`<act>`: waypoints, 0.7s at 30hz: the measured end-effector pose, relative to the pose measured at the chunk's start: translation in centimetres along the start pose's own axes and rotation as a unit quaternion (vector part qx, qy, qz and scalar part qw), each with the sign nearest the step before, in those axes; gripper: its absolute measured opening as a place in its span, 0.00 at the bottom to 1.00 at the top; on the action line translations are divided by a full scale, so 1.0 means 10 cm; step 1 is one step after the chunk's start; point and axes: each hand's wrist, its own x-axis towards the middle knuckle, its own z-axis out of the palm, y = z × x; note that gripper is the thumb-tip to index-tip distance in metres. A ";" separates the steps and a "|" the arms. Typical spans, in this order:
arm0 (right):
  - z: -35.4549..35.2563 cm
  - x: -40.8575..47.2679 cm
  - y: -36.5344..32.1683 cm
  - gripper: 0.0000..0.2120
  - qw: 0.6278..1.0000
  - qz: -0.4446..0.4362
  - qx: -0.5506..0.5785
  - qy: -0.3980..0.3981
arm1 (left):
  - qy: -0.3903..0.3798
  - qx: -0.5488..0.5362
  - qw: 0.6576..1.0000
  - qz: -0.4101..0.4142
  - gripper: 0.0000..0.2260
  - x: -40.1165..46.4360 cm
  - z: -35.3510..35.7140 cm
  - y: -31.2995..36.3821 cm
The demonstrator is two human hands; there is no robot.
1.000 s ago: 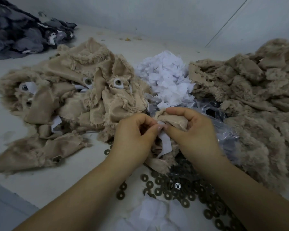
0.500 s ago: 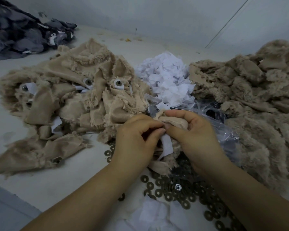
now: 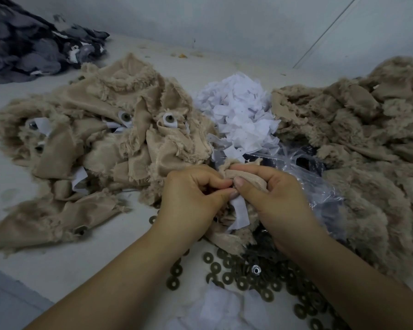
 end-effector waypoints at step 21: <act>0.07 -0.06 -0.14 0.18 0.988 -0.070 -0.136 -0.035 | -0.009 0.070 0.991 0.115 0.02 -0.04 0.00 -0.03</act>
